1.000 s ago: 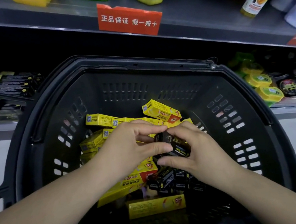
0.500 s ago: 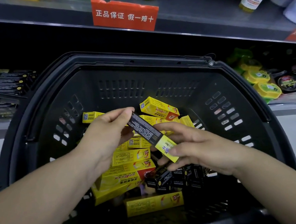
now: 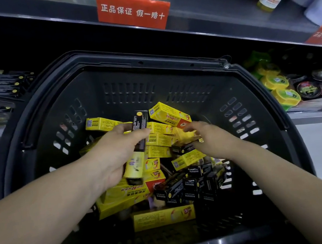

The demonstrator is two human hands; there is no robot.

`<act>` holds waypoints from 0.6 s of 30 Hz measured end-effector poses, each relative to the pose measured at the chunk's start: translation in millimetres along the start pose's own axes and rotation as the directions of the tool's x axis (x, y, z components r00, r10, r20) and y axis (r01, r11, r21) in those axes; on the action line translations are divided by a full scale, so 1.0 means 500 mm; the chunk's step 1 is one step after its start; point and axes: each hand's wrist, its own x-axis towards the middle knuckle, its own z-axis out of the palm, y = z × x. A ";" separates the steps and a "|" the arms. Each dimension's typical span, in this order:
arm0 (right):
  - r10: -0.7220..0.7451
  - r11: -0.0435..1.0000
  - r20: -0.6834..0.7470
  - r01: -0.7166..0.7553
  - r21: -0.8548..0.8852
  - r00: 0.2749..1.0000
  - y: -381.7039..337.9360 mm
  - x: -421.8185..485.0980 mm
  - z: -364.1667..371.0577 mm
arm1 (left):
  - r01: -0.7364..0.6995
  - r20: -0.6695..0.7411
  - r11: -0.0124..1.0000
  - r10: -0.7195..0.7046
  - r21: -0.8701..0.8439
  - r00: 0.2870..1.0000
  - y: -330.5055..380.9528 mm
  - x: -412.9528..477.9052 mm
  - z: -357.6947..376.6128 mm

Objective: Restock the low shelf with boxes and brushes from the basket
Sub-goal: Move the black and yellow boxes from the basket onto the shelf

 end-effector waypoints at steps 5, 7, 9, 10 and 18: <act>0.110 0.930 0.184 -0.036 -0.366 0.977 0.080 0.049 0.070 | 0.014 0.020 0.993 -0.017 0.119 1.000 0.001 0.004 -0.007; 0.076 0.902 0.196 0.016 -0.432 0.978 0.092 0.057 0.080 | 0.019 0.021 0.990 -0.022 0.137 1.000 0.000 0.006 -0.009; 0.072 0.855 0.230 0.059 -0.515 0.970 0.100 0.062 0.083 | 0.028 0.036 0.992 -0.033 0.126 0.999 0.002 0.008 -0.011; 0.070 0.831 0.244 0.078 -0.550 0.967 0.102 0.062 0.083 | 0.031 0.041 0.992 -0.037 0.120 0.998 0.003 0.008 -0.010; 0.043 0.809 0.175 0.069 -0.583 0.984 0.097 0.058 0.045 | -0.018 0.043 0.996 0.015 0.086 0.999 -0.001 0.018 -0.006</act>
